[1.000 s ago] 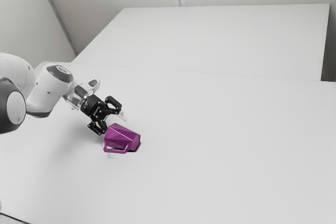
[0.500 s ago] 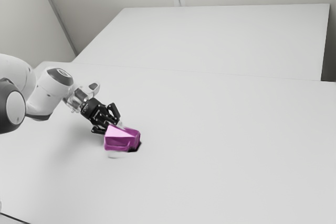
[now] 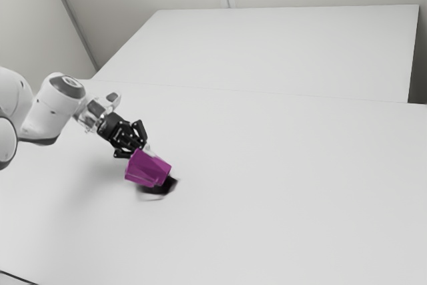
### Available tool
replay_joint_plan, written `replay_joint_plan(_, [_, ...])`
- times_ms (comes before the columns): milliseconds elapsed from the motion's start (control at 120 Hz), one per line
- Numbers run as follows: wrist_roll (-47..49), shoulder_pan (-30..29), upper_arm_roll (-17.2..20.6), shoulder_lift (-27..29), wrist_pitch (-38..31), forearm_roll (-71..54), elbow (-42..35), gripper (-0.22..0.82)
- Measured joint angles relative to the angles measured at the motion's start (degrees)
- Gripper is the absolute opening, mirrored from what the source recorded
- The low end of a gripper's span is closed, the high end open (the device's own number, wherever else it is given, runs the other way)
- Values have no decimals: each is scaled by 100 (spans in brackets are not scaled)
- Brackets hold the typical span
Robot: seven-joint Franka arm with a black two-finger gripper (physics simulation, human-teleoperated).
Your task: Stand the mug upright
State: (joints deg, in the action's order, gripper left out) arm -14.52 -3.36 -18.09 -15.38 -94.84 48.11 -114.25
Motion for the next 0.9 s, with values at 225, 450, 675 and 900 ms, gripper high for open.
replay_joint_plan(225, [383, 269, -31, 497, -631, -631, 38, -18])
replay_joint_plan(450, [1208, 726, -119, 680, -1311, -1947, -9, -18])
replay_joint_plan(675, [2305, 1170, -122, 737, -1743, -3266, -27, -18])
replay_joint_plan(900, [3284, 1425, -123, 743, -1975, -4003, -105, -18])
